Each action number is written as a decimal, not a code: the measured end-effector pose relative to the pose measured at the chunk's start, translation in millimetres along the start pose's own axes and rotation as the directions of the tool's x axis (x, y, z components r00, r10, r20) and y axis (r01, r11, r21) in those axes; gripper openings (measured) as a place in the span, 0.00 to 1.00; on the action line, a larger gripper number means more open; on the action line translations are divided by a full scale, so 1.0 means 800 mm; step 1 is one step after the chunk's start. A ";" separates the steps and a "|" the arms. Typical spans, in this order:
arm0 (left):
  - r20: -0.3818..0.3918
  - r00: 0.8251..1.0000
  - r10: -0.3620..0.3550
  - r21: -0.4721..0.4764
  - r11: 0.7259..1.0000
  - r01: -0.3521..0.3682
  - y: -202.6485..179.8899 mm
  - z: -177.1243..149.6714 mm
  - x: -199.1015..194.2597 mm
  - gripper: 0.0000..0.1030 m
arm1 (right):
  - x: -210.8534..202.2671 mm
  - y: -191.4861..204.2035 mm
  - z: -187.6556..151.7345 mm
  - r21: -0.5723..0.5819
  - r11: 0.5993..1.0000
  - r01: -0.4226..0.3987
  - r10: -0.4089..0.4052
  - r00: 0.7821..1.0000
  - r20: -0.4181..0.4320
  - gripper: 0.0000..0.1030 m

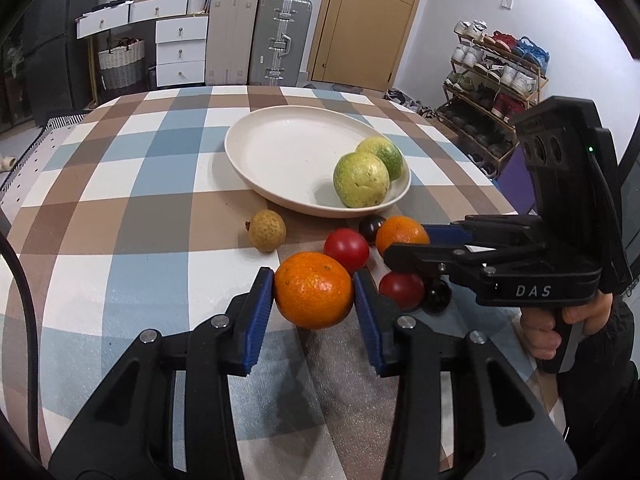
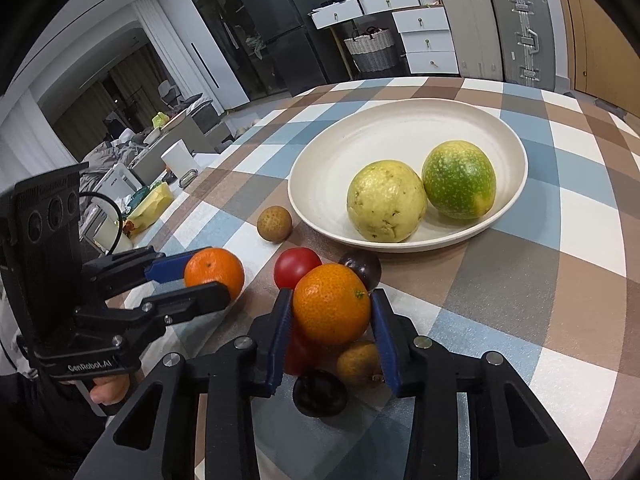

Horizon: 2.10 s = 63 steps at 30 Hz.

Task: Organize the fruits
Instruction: 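Carry both tangerines into the white plate and open both tools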

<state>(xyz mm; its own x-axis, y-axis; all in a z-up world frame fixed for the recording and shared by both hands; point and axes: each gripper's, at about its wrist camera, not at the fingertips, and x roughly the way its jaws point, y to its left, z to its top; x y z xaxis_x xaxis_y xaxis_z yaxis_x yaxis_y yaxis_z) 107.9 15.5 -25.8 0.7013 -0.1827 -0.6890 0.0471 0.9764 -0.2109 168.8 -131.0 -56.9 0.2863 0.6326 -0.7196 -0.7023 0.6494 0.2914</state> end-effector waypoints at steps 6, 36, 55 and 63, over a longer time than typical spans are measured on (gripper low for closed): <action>0.025 1.000 0.010 -0.002 1.000 -0.010 0.002 0.009 -0.003 0.37 | -0.007 0.001 0.002 -0.005 1.000 -0.003 0.003 1.000 0.024 0.38; 0.149 0.987 0.063 0.002 0.998 -0.064 0.008 0.089 0.005 0.37 | -0.081 -0.007 0.057 0.109 0.986 0.128 -0.152 0.957 0.246 0.38; 0.136 0.986 0.095 0.063 0.993 -0.105 0.002 0.114 0.087 0.37 | -0.027 -0.033 0.093 0.168 0.972 0.165 -0.198 0.960 0.200 0.38; 0.106 0.990 0.090 0.030 0.995 -0.094 0.016 0.114 0.105 0.37 | -0.004 -0.031 0.103 0.148 0.971 0.190 -0.216 0.958 0.186 0.38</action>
<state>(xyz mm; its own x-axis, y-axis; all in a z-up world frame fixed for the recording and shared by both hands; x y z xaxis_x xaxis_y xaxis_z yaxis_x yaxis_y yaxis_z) 232.2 23.1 -23.0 0.7744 -0.0804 -0.6276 0.0020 0.9922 -0.1246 239.1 -114.4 -9.7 0.5476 0.5445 -0.6353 -0.5309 0.8130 0.2392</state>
